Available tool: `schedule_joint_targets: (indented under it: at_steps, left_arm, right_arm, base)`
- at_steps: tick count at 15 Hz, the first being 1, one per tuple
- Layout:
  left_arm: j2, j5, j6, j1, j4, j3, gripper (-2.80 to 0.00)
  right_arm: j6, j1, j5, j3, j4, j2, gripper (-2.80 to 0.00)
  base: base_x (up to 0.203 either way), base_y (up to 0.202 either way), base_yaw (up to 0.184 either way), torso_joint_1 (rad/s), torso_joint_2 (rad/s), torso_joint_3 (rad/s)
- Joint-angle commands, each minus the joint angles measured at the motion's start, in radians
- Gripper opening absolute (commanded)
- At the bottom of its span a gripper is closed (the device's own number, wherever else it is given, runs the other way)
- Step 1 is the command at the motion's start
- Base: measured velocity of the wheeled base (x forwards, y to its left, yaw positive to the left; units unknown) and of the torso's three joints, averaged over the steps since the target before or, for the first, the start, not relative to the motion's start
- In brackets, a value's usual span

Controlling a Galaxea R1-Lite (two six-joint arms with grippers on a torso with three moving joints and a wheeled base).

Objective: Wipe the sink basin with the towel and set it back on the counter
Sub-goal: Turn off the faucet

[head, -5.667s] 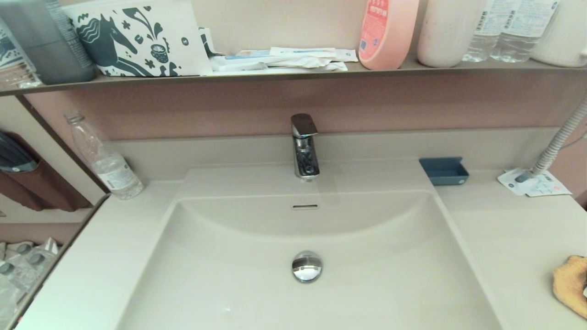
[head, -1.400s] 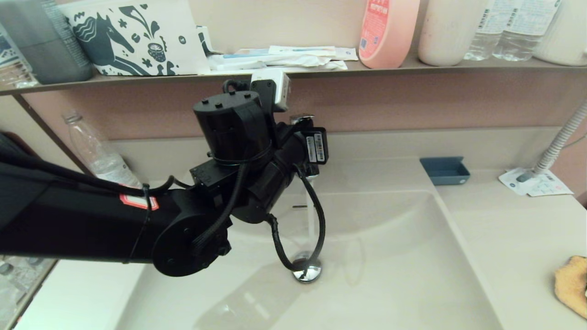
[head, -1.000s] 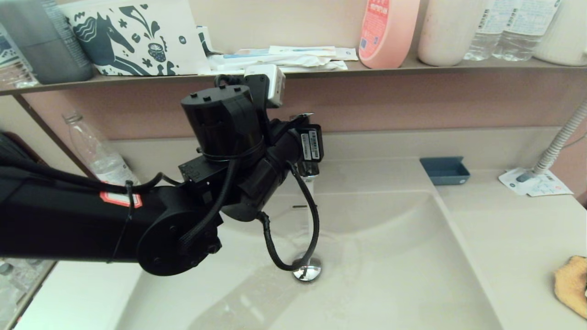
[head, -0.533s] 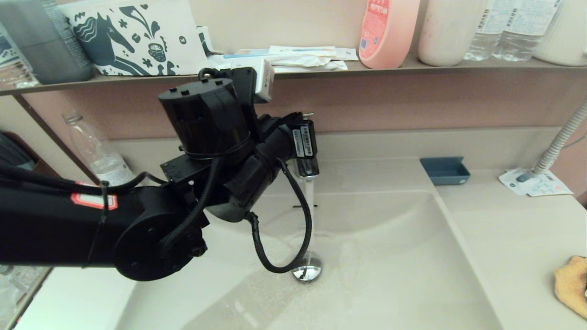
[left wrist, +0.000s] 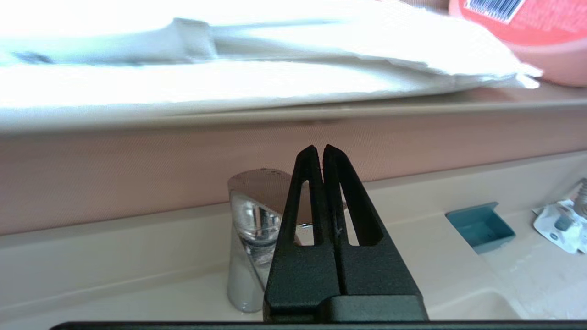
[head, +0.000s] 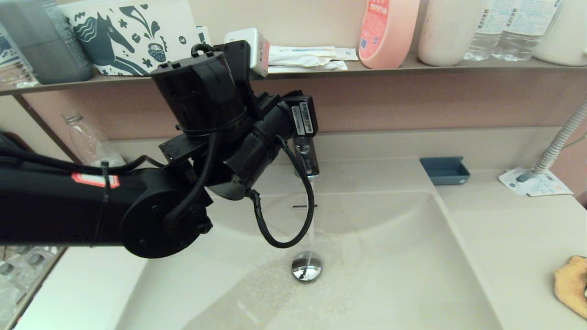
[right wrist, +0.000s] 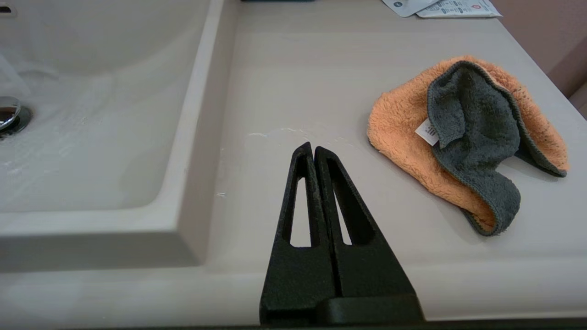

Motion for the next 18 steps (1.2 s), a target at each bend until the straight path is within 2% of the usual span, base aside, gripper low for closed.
schedule_joint_targets:
  at_steps: [1,6,11,18]
  left_arm:
    - [0.028,-0.007,0.002,0.002,-0.004,-0.008,-2.8]
    - [0.059,-0.008,0.0,0.009,-0.004,-0.025,-2.8]
    - [0.055,-0.009,0.0,-0.007,-0.004,0.048,-2.8]
    - [0.004,-0.001,0.003,-0.072,-0.005,0.134,-2.8]
  right_arm:
    - [0.0,0.0,0.0,0.0,0.0,0.0,-2.8]
    - [0.0,0.0,0.0,0.0,0.0,0.0,-2.8]
    - [0.0,0.0,0.0,0.0,0.0,0.0,-2.8]
    - [0.0,0.0,0.0,0.0,0.0,0.0,-2.8]
  base:
    - [0.0,0.0,0.0,0.0,0.0,0.0]
    - [0.0,0.0,0.0,0.0,0.0,0.0]
    - [0.0,0.0,0.0,0.0,0.0,0.0]
    - [0.0,0.0,0.0,0.0,0.0,0.0]
